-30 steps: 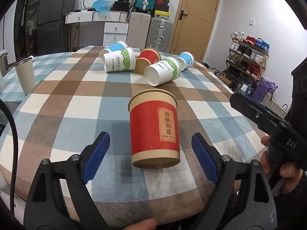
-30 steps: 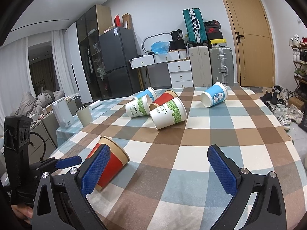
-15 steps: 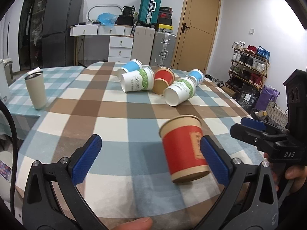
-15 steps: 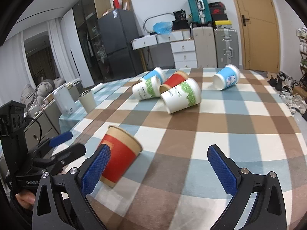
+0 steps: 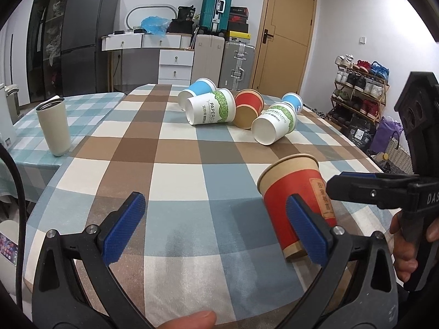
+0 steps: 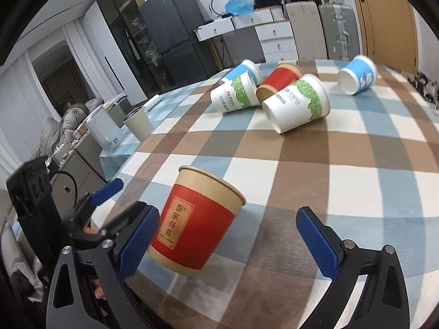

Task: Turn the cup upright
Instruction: 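Lower the red cup with the left gripper while the right gripper approaches it, then close the right gripper around the red cup body and lift it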

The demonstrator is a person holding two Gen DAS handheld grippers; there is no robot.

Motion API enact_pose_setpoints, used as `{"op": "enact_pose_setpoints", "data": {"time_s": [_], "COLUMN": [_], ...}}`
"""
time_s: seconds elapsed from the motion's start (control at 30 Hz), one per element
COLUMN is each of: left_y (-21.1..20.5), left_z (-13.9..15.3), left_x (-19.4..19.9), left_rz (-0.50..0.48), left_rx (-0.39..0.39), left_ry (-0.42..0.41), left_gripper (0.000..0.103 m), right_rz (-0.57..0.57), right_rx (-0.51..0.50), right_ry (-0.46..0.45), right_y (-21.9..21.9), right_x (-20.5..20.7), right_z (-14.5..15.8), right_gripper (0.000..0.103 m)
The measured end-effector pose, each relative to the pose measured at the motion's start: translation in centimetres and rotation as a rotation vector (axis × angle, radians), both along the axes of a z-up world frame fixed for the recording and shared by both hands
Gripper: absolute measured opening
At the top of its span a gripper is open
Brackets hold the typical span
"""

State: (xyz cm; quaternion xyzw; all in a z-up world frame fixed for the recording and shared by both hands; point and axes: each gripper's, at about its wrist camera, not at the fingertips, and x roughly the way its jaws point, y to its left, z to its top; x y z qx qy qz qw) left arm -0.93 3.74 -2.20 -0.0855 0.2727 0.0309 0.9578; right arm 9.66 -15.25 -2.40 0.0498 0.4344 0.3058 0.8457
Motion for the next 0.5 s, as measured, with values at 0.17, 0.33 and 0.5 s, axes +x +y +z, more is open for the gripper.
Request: {"op": "enact_pose_setpoints", "data": {"time_s": [0.17, 0.33, 0.5], "left_y": [-0.1, -0.2, 0.1], "left_z": [-0.3, -0.6, -0.8], "left_x": [0.2, 0.4, 0.6], "left_rz": [-0.001, -0.001, 0.004], "left_rx": [0.003, 0.007, 0.0], "left_ry": [0.007, 0.015, 0.022], "left_gripper": [0.102, 0.102, 0.102], "right_rz": [0.004, 0.017, 0.023], "right_rx": [0.041, 0.089, 0.137], "right_ry": [0.093, 0.191, 0.288], "right_y": [0.5, 1.1, 1.5], "right_x": [1.5, 2.8, 4.1], "right_z": [-0.7, -1.6, -2.4], "right_gripper": [0.096, 0.092, 0.087]}}
